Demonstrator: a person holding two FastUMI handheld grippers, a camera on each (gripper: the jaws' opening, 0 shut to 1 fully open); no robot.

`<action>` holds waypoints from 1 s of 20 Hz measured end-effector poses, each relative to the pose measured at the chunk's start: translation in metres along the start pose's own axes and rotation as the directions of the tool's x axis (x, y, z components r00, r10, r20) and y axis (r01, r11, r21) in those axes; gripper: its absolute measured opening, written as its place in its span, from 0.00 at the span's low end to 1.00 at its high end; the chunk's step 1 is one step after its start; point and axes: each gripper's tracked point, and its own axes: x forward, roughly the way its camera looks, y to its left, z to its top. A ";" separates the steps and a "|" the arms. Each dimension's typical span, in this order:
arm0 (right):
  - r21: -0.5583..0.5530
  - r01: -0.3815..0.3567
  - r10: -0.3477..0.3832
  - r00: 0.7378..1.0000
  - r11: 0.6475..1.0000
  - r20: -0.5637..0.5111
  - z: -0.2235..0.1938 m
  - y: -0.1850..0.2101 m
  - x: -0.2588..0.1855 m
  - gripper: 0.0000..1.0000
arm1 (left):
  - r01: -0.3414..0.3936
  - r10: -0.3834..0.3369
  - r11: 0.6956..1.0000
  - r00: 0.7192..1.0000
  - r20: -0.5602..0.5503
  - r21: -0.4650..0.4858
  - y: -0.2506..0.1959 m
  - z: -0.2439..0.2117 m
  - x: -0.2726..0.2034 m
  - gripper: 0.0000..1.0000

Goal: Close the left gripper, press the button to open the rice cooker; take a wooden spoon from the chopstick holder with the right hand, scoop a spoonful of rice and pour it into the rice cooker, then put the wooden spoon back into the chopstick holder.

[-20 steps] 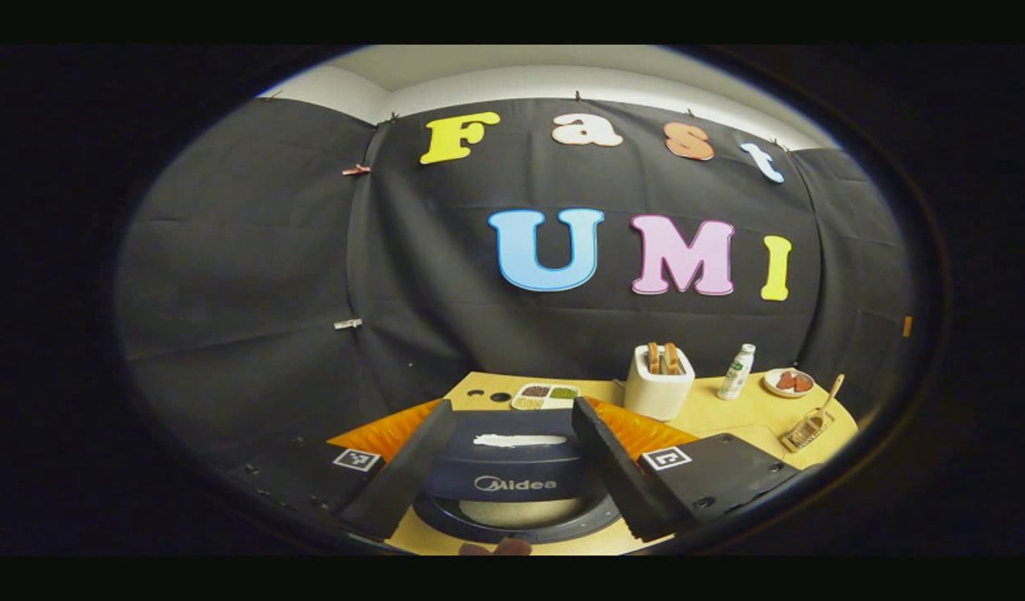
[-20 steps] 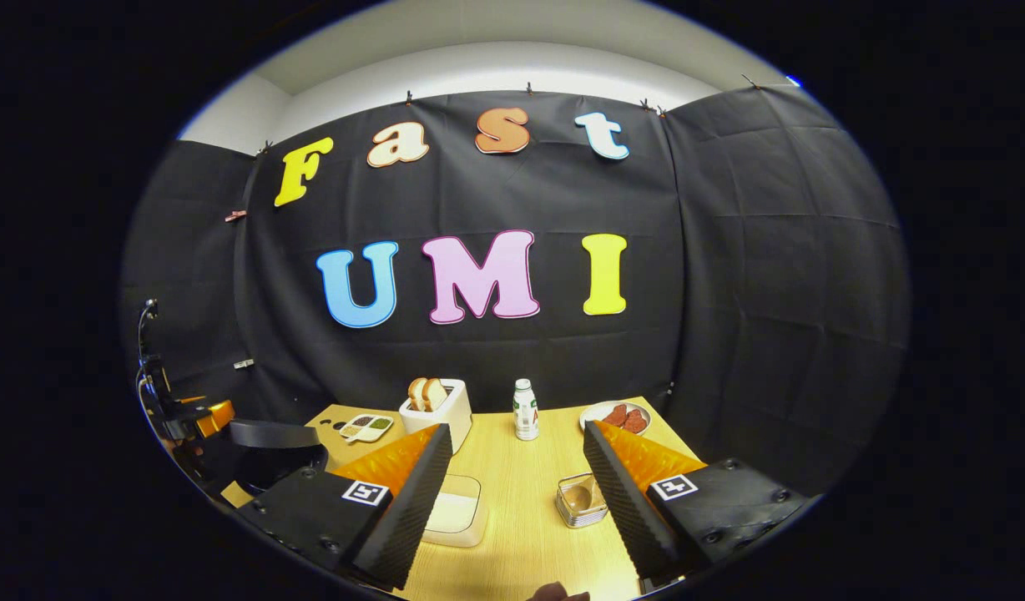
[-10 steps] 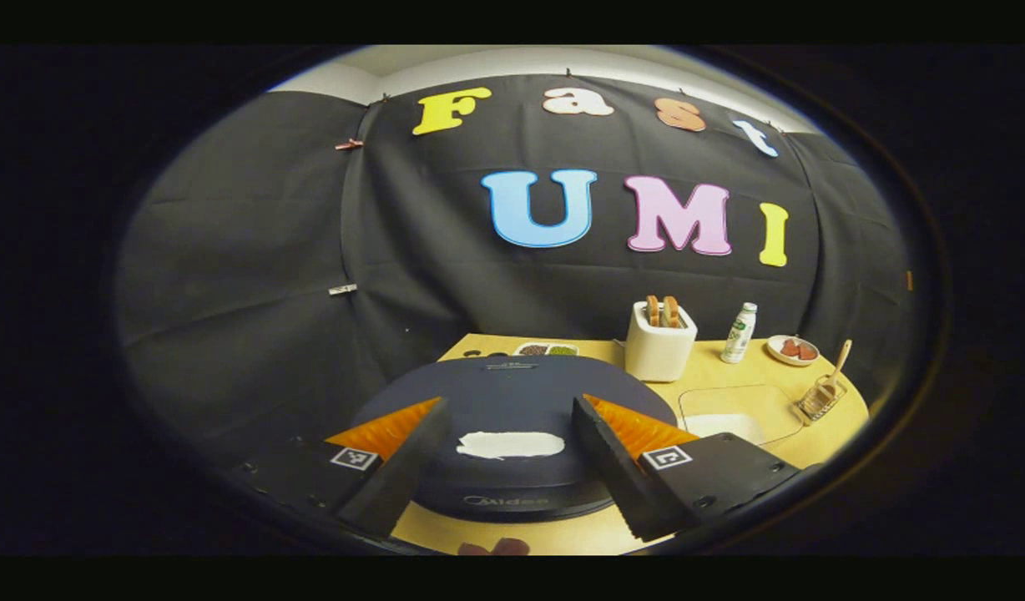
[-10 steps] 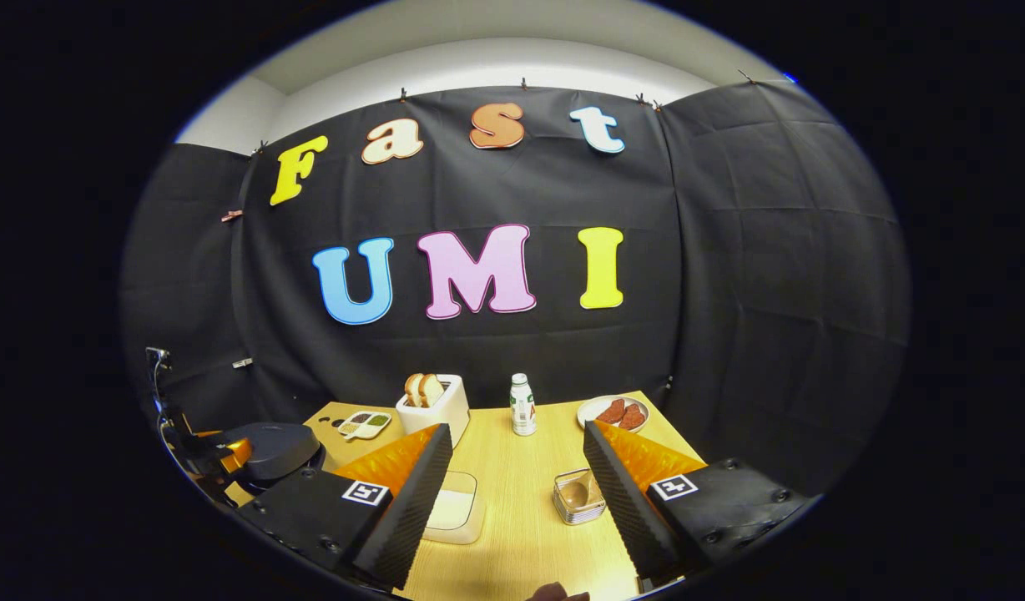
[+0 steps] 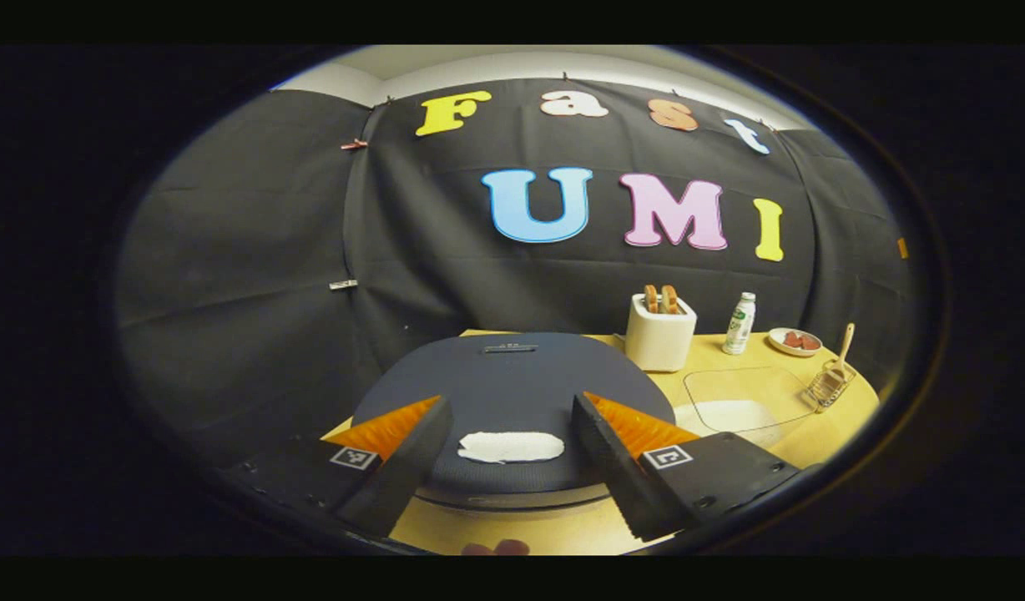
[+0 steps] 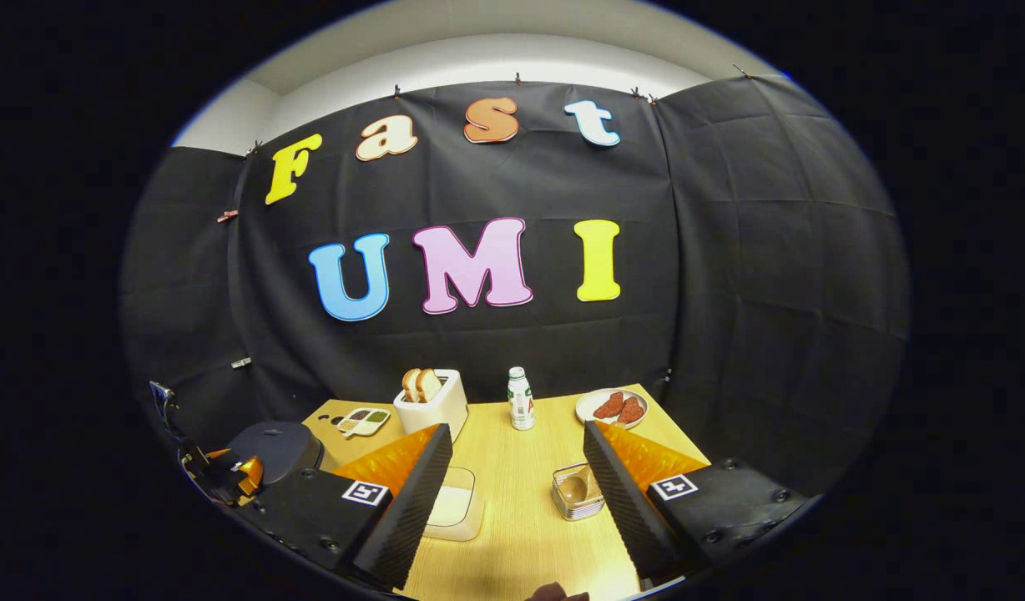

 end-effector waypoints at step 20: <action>0.003 0.011 -0.011 1.000 1.000 -0.004 0.001 0.000 -0.002 0.98 | -0.010 0.007 1.000 0.991 0.132 0.022 -0.003 -0.008 -0.003 1.00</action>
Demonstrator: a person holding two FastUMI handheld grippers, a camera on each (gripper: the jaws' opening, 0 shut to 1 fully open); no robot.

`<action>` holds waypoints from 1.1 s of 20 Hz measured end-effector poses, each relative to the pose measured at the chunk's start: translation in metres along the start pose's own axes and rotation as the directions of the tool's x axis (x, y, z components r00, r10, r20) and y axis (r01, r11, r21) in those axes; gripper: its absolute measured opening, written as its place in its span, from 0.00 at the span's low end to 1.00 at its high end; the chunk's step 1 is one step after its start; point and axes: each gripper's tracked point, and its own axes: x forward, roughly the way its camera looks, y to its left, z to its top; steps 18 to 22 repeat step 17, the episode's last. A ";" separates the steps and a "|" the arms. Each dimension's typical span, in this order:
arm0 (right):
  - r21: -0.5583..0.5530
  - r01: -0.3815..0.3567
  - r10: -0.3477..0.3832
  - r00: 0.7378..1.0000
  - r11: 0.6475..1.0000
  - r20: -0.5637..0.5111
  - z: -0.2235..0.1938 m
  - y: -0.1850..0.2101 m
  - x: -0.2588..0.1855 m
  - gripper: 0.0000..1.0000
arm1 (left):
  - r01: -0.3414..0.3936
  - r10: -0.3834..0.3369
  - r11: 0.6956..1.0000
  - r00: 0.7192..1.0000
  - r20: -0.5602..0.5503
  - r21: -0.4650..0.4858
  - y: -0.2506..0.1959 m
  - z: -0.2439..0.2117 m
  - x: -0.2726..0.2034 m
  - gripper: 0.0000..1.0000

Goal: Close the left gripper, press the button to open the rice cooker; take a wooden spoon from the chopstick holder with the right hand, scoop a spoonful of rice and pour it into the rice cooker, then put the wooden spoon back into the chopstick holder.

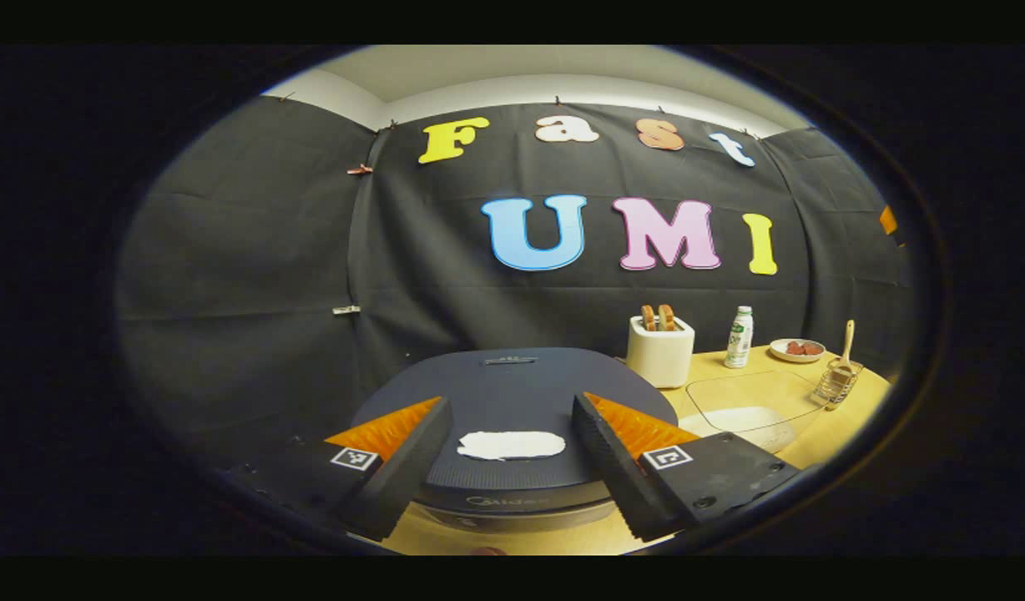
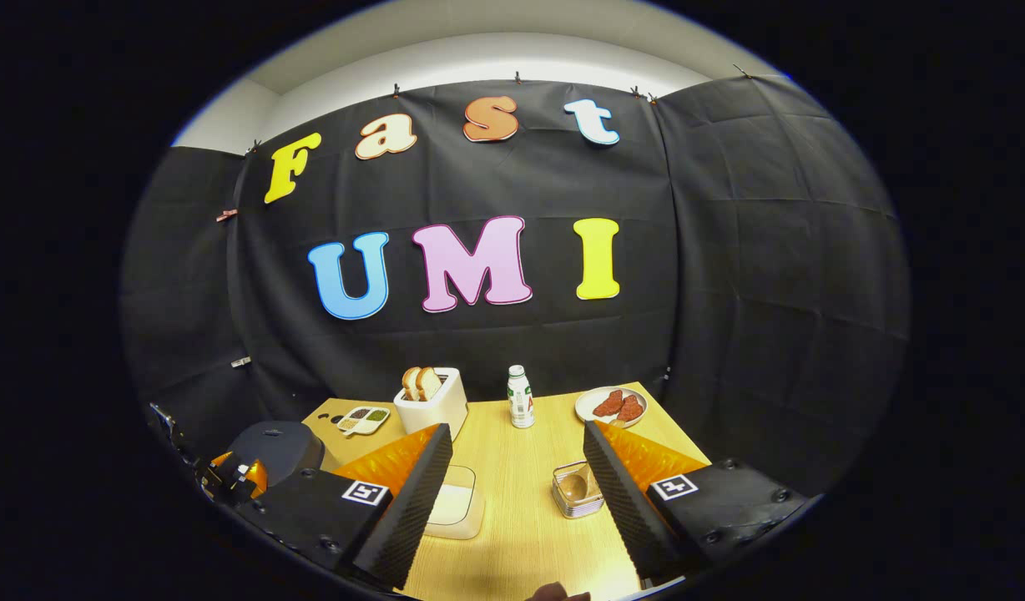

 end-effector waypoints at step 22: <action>-0.007 -0.011 0.011 1.000 1.000 0.013 0.005 0.000 0.002 0.98 | 0.089 -0.083 0.993 0.993 0.079 -0.076 -0.036 0.145 -0.017 0.94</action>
